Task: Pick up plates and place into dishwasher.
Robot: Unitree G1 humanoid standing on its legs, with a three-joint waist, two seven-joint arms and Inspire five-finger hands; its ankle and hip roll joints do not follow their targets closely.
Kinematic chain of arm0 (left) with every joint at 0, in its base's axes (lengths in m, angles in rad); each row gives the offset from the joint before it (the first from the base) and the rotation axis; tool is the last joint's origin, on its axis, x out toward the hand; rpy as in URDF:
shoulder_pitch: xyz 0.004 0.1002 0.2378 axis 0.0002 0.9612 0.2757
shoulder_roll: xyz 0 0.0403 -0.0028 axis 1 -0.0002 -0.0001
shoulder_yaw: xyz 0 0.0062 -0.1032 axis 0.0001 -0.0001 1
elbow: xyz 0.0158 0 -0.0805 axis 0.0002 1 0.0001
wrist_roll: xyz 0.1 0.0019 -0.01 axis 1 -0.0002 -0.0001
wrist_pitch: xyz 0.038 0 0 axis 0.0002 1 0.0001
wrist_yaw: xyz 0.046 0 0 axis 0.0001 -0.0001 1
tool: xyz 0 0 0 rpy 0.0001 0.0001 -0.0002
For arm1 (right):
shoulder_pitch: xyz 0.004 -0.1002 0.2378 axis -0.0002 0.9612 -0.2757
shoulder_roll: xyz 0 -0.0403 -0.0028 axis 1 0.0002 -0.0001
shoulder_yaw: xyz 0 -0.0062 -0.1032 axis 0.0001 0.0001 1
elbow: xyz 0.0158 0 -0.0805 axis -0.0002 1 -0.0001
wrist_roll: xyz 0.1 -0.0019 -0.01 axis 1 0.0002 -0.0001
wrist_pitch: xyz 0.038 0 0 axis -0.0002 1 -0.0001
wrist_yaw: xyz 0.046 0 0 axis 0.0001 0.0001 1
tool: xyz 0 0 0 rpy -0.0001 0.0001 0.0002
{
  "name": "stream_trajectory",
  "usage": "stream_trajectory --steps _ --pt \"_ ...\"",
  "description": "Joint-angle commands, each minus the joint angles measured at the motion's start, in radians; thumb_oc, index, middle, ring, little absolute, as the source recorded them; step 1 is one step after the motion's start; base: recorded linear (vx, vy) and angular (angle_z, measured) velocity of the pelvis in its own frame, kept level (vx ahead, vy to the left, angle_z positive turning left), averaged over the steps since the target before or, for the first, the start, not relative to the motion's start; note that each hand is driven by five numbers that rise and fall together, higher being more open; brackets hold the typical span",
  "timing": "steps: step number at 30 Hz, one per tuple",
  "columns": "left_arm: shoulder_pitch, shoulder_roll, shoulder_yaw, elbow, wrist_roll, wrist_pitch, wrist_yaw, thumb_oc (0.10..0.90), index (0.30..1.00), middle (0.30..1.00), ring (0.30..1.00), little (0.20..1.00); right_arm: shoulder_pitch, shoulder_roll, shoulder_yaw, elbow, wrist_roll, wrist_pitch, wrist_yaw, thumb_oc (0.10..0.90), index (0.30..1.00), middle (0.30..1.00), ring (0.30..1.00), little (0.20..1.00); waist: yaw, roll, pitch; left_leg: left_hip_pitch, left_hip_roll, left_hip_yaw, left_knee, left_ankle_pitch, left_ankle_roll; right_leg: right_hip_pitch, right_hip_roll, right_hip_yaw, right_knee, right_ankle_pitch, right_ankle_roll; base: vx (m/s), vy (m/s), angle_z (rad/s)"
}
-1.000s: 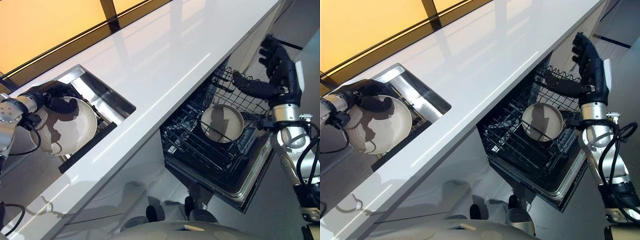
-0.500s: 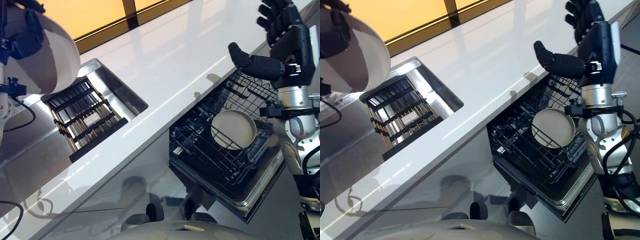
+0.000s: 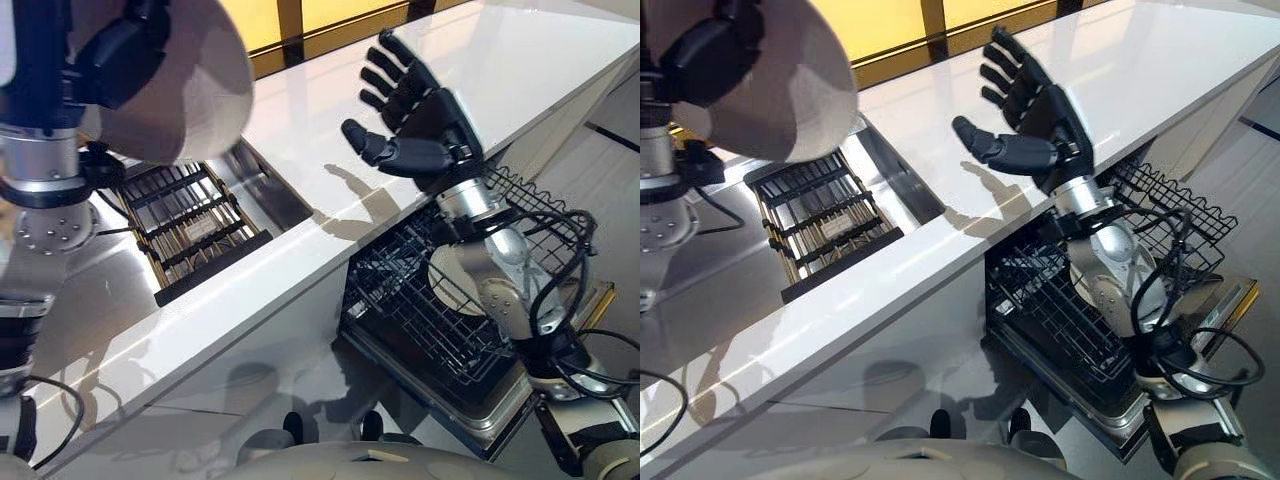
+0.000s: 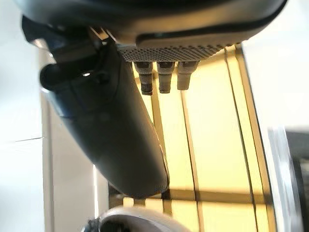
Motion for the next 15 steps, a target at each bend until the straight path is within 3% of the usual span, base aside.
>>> stream_trajectory --steps 1,11,15 --pt "-0.145 -0.03 -0.054 0.015 0.002 -0.022 0.024 0.1 0.3 0.3 0.3 0.2 -0.156 0.06 0.005 -0.073 0.068 -0.036 0.042 0.8 0.9 0.9 0.9 0.9 -0.016 -0.025 -0.121 0.005 -0.083 -0.029 0.002 -0.09 0.04 0.044 0.058 -0.047 0.031 -0.093 0.002 0.01 -0.026 0.05" --pt "-0.213 -0.11 -0.157 0.023 0.035 -0.048 0.025 0.1 0.3 0.3 0.3 0.2 -0.187 0.143 0.072 -0.036 0.076 -0.003 0.032 0.8 0.9 0.9 0.9 0.9 -0.018 -0.027 -0.121 0.01 -0.081 -0.026 0.002 -0.088 0.042 0.046 0.06 -0.046 0.034 -0.094 -0.001 0.01 -0.006 0.01" --pt "-0.233 -0.122 -0.184 0.025 0.102 -0.051 0.051 0.1 0.3 0.3 0.3 0.2 -0.184 0.167 0.097 -0.033 0.163 0.039 0.065 0.8 0.9 0.9 0.9 0.9 -0.022 -0.027 -0.121 0.012 -0.08 -0.023 0.002 -0.088 0.043 0.047 0.06 -0.044 0.037 -0.096 -0.003 0.01 -0.004 0.0"
